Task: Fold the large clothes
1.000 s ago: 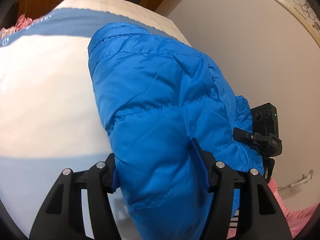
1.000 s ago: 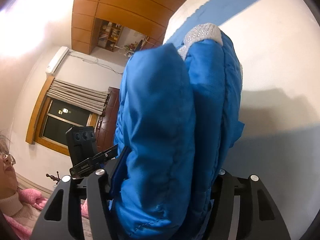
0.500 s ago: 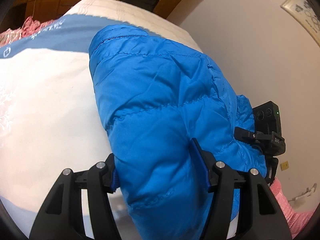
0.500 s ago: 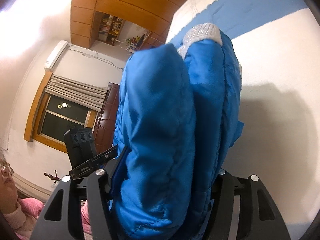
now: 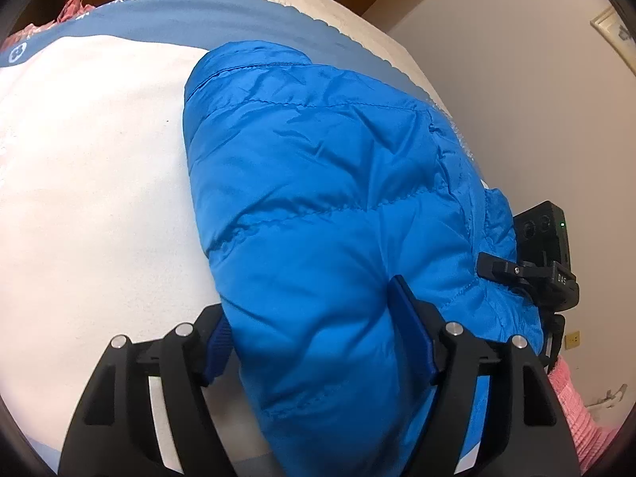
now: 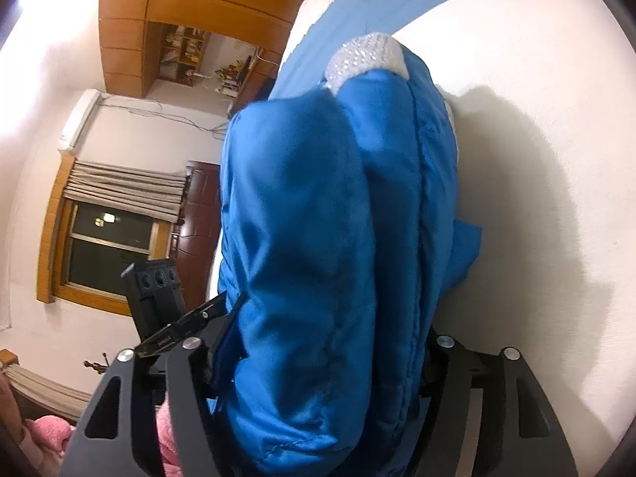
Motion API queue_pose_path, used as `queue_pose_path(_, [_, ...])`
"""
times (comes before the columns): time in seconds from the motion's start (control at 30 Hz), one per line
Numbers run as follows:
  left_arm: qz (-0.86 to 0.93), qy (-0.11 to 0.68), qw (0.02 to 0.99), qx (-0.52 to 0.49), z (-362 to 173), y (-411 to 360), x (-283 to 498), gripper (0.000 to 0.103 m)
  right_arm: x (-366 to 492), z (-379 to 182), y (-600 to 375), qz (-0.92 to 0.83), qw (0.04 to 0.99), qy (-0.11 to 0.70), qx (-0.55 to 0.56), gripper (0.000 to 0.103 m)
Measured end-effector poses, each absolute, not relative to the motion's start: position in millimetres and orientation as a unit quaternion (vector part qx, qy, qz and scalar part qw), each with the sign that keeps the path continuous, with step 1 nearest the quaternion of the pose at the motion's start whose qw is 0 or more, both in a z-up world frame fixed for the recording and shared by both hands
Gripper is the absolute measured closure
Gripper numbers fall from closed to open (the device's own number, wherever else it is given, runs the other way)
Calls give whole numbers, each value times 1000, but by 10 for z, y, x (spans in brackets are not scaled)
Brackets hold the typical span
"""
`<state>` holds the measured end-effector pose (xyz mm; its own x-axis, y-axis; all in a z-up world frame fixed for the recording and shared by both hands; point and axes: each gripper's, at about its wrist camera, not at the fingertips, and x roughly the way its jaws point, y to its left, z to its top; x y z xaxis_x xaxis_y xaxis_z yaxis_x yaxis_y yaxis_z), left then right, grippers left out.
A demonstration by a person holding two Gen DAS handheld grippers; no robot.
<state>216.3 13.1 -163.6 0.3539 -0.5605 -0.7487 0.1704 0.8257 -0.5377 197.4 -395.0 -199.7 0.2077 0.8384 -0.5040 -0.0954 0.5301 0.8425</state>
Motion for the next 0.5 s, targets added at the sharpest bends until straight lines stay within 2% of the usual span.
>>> queue_pose_path(0.13, [-205,524,807,-182,-1545,169,2286,32,1905,-1786,-3975,318,711,544,312,28])
queue_pose_path(0.5, [-161,507,836,-138,-1209,166,1530,31,1115,-1155,-4146,290,760,532,236,27])
